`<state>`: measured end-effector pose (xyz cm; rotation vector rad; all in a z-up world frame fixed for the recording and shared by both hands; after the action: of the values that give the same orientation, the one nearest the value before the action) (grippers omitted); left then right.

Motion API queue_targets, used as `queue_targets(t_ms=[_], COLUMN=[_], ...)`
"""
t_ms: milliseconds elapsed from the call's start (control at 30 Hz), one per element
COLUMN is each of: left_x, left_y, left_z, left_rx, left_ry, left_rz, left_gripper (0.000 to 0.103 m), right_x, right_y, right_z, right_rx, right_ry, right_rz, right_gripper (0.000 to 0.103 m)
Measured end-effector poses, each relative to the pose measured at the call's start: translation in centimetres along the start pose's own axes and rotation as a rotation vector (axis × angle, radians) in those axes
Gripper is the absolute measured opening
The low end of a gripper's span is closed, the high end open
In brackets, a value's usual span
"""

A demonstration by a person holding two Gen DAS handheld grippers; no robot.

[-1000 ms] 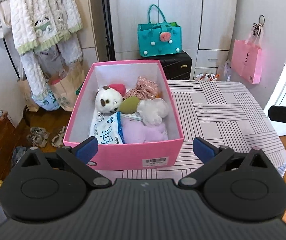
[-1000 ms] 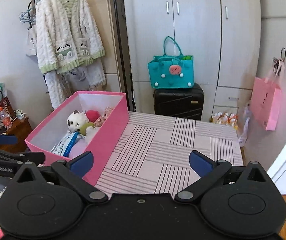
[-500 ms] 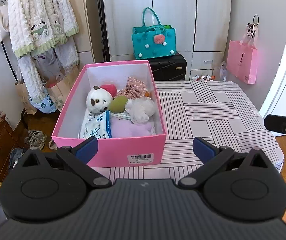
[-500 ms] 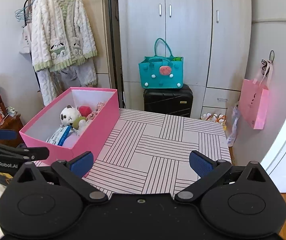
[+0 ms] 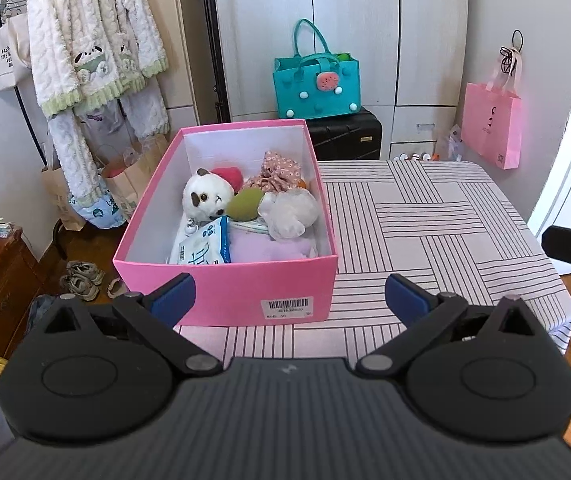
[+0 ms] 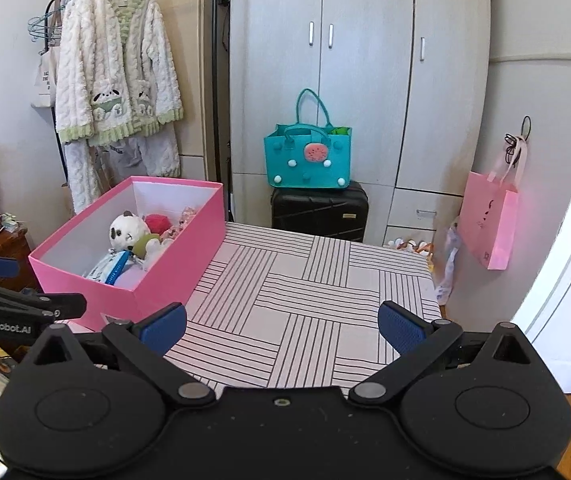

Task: Organize soft objects

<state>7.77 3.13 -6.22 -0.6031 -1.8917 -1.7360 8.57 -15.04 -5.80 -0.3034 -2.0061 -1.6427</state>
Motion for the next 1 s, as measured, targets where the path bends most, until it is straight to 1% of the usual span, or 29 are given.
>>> queue_targets(t_ms=[167, 300, 467, 567, 733, 1000], left_x=[0.0, -0.4, -0.5, -0.5, -0.3, -0.2], left_y=[-0.5, -1.0, -1.3, -1.1, -0.8, -0.9], left_z=[0.0, 0.0, -0.1, -0.3, -0.3, -0.3], left_rx=[-0.005, -0.002, 0.011, 0.019, 0.016, 0.021], left_ry=[0.001, -0.004, -0.013, -0.017, 0.003, -0.006], left_rz=[-0.013, -0.008, -0.013, -0.027, -0.069, -0.076], left_gripper=[0.103, 0.103, 0.103, 0.103, 0.103, 0.103], right_x=[-0.5, -0.6, -0.4, -0.1, 0.0, 0.3], right_y=[-0.8, -1.4, -1.5, -1.4, -1.4, -1.6], right_z=[-0.3, -0.2, 0.1, 0.1, 0.1, 0.0], right_rx=[-0.013, -0.022, -0.009, 0.001, 0.011, 0.018], right_ry=[-0.015, -0.020, -0.024, -0.036, -0.049, -0.073], right_rz=[0.001, -0.011, -0.023, -0.037, -0.045, -0.061], right_gripper=[0.103, 0.103, 0.103, 0.103, 0.103, 0.103])
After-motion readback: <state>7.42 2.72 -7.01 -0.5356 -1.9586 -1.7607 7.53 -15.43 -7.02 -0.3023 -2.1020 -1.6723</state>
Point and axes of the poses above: each gripper's, at about its wrist camera, not at the fingertips, and x roughly against the way its jaws point, z to its left, y to its top, the point moved 10 cm from there along -x, roughly the way its jaws point, and after that the axes turned 8 degrees about x, right-handed, at the moved point
